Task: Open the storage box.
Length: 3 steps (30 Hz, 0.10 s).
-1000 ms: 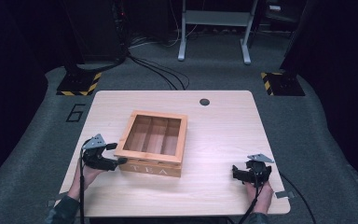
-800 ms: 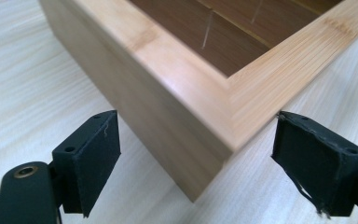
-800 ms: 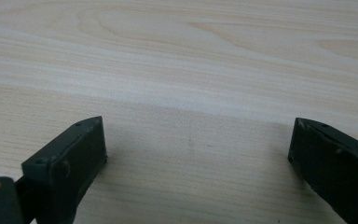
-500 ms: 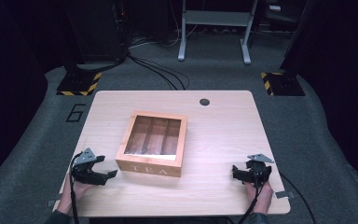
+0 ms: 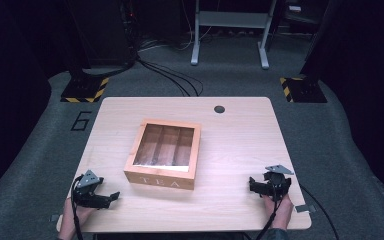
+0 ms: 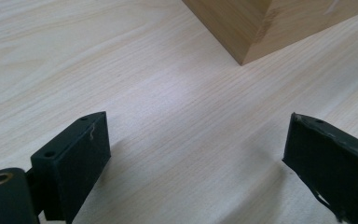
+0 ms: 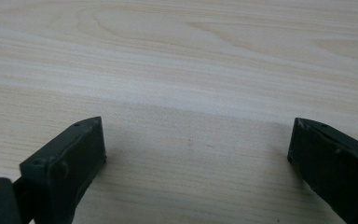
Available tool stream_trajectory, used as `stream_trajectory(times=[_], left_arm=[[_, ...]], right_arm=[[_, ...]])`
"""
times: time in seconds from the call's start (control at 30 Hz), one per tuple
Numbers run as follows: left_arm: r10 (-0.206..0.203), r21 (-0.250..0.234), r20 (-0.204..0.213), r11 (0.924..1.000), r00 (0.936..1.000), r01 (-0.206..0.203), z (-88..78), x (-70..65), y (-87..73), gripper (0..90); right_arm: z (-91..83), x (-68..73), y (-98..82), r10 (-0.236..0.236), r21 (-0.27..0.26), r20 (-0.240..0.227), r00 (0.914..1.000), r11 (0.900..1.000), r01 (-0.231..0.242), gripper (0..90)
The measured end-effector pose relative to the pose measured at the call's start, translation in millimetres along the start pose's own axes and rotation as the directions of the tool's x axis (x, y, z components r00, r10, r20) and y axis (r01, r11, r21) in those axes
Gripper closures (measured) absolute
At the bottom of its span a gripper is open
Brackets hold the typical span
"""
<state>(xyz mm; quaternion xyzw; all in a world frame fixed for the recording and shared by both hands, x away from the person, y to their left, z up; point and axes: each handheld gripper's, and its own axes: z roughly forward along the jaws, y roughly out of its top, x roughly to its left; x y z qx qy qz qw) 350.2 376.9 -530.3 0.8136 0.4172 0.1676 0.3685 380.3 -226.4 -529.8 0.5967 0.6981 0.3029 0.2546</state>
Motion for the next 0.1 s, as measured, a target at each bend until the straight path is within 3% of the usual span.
stream_trajectory(times=[0.1], left_arm=[[0.008, 0.008, -0.018, 0.9999, 0.9998, -0.007, 0.9, -1.3, 0.3, 6.7]], right_arm=[[0.0, 0.0, 0.0, 0.0, 0.0, 0.0, 1.0, 1.0, 0.0, 3.3]])
